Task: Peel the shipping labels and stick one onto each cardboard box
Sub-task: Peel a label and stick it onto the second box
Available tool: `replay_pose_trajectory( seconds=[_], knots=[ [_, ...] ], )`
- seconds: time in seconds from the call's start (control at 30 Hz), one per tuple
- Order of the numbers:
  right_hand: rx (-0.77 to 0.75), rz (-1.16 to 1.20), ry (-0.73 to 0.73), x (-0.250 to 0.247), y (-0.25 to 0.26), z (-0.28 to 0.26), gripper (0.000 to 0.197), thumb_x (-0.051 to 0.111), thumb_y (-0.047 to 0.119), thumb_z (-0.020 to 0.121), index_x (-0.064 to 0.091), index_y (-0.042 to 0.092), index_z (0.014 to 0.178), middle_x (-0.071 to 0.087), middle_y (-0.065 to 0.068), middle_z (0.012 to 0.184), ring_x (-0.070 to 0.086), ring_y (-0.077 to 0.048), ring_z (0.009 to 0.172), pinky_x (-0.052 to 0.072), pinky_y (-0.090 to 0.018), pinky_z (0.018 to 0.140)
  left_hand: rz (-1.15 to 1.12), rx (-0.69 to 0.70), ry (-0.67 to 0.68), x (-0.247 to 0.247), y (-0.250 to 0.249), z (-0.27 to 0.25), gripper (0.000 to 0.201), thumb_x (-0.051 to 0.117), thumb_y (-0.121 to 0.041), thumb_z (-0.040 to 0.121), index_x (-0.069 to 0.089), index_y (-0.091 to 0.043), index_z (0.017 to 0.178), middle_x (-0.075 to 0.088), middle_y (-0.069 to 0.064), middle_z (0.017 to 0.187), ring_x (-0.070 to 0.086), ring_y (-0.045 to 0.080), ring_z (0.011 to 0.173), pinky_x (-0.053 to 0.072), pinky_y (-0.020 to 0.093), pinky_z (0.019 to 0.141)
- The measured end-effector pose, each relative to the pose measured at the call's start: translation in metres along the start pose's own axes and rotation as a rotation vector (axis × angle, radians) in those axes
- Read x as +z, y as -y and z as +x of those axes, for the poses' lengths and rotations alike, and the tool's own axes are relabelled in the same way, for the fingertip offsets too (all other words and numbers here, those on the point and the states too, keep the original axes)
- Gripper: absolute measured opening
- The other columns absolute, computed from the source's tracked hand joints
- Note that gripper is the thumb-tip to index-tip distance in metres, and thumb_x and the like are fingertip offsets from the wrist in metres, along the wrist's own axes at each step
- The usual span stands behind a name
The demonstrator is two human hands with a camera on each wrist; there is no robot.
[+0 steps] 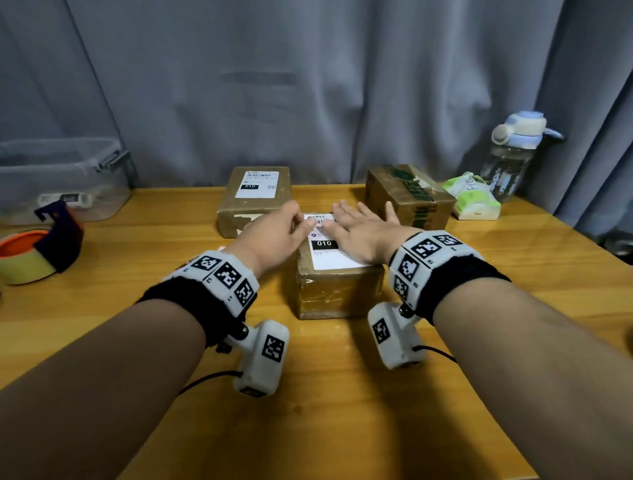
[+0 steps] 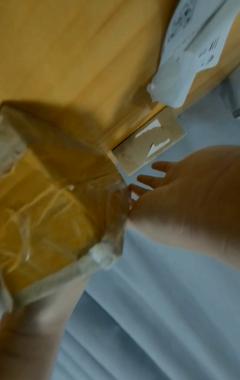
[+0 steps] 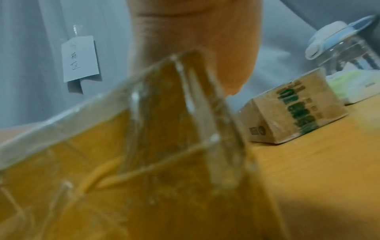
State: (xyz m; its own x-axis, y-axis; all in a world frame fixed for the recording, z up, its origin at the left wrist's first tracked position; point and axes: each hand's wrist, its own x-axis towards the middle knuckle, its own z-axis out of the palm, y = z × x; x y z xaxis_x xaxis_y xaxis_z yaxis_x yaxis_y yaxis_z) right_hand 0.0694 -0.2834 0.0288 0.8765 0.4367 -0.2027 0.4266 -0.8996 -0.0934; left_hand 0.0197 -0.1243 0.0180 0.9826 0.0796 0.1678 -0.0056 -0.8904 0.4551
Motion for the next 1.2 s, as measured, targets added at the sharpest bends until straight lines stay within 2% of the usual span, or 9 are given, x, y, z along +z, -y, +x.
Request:
replay_pose_trajectory(
  seconds=[0.13,0.23,0.33,0.47,0.6,0.7,0.83,1.07,1.2],
  knots=[
    [0.009,0.051,-0.027,0.005,-0.004,-0.006,0.056,0.006,0.050,0.098,-0.001,0.033,0.151,-0.009,0.014,0.159,-0.010,-0.019,0.148,-0.016,-0.059,0.112,0.407,0.073,0.011,-0.004,-0.025,0.003,0.060,0.041,-0.050,0.092,0.037,-0.008,0.135,0.029,0.012,0.152,0.026,0.027,0.141,0.022,0.040,0.115],
    [-0.013,0.061,-0.054,0.008,-0.005,-0.009,0.052,0.013,0.042,0.100,0.003,0.034,0.151,-0.006,0.015,0.159,-0.009,-0.021,0.148,-0.013,-0.061,0.112,0.246,0.174,0.207,0.003,-0.031,0.002,0.057,0.039,-0.040,0.096,0.029,-0.010,0.144,0.025,0.011,0.154,0.021,0.026,0.144,0.019,0.035,0.117],
    [-0.037,0.081,-0.052,0.007,-0.010,-0.016,0.051,0.013,0.042,0.101,0.004,0.036,0.151,-0.004,0.017,0.159,-0.009,-0.020,0.148,-0.015,-0.060,0.112,0.307,0.140,0.407,-0.001,-0.027,-0.002,0.079,0.034,-0.057,0.091,0.006,-0.013,0.150,0.002,0.006,0.159,0.002,0.021,0.147,0.007,0.038,0.120],
    [-0.036,0.060,-0.014,0.007,-0.020,-0.032,0.062,0.014,0.061,0.095,0.000,0.038,0.150,-0.007,0.019,0.158,-0.007,-0.020,0.148,-0.017,-0.058,0.112,0.447,0.044,0.502,-0.013,-0.028,-0.012,0.112,0.039,-0.079,0.072,-0.009,-0.014,0.149,-0.013,0.003,0.158,-0.007,0.018,0.147,0.004,0.048,0.119],
    [-0.010,0.005,0.038,0.008,-0.023,-0.051,0.086,0.013,0.082,0.078,-0.006,0.038,0.150,-0.009,0.018,0.158,-0.005,-0.022,0.148,-0.015,-0.059,0.112,0.458,0.034,0.488,-0.014,-0.019,-0.028,0.134,0.060,-0.078,0.059,-0.019,-0.015,0.147,-0.022,-0.001,0.156,-0.009,0.015,0.146,-0.004,0.045,0.119],
    [-0.036,-0.100,-0.024,0.001,-0.013,-0.065,0.085,0.011,0.076,0.084,0.000,0.027,0.152,-0.001,0.006,0.161,-0.005,-0.022,0.148,-0.015,-0.057,0.113,0.428,0.086,0.416,-0.011,-0.010,-0.037,0.136,0.065,-0.073,0.059,-0.022,-0.013,0.146,-0.018,0.002,0.157,-0.008,0.015,0.146,-0.004,0.040,0.118],
    [-0.258,-0.164,-0.090,0.001,0.014,-0.078,0.080,0.028,0.066,0.090,0.013,0.017,0.152,0.007,0.000,0.161,0.004,-0.016,0.148,-0.004,-0.046,0.119,0.378,0.086,0.347,-0.011,-0.011,-0.043,0.131,0.071,-0.063,0.063,-0.012,-0.009,0.147,0.001,0.010,0.159,0.002,0.020,0.147,0.006,0.036,0.118],
    [-0.139,-0.080,-0.004,-0.003,0.009,-0.054,0.064,0.039,0.025,0.101,0.002,0.013,0.152,-0.001,-0.003,0.161,0.007,-0.020,0.148,0.015,-0.037,0.118,0.344,0.095,0.126,-0.017,0.007,-0.040,0.093,0.061,-0.056,0.078,0.017,-0.014,0.148,0.024,0.004,0.155,0.019,0.024,0.143,0.019,0.037,0.118],
    [-0.088,0.041,-0.175,-0.001,-0.003,-0.017,0.054,0.043,0.019,0.099,0.023,0.018,0.150,0.029,-0.004,0.155,0.037,-0.022,0.137,0.033,-0.035,0.110,0.191,0.063,-0.067,-0.028,0.022,-0.015,0.063,0.057,-0.044,0.086,0.036,-0.020,0.140,0.043,0.004,0.144,0.035,0.024,0.134,0.030,0.039,0.112]
  ],
)
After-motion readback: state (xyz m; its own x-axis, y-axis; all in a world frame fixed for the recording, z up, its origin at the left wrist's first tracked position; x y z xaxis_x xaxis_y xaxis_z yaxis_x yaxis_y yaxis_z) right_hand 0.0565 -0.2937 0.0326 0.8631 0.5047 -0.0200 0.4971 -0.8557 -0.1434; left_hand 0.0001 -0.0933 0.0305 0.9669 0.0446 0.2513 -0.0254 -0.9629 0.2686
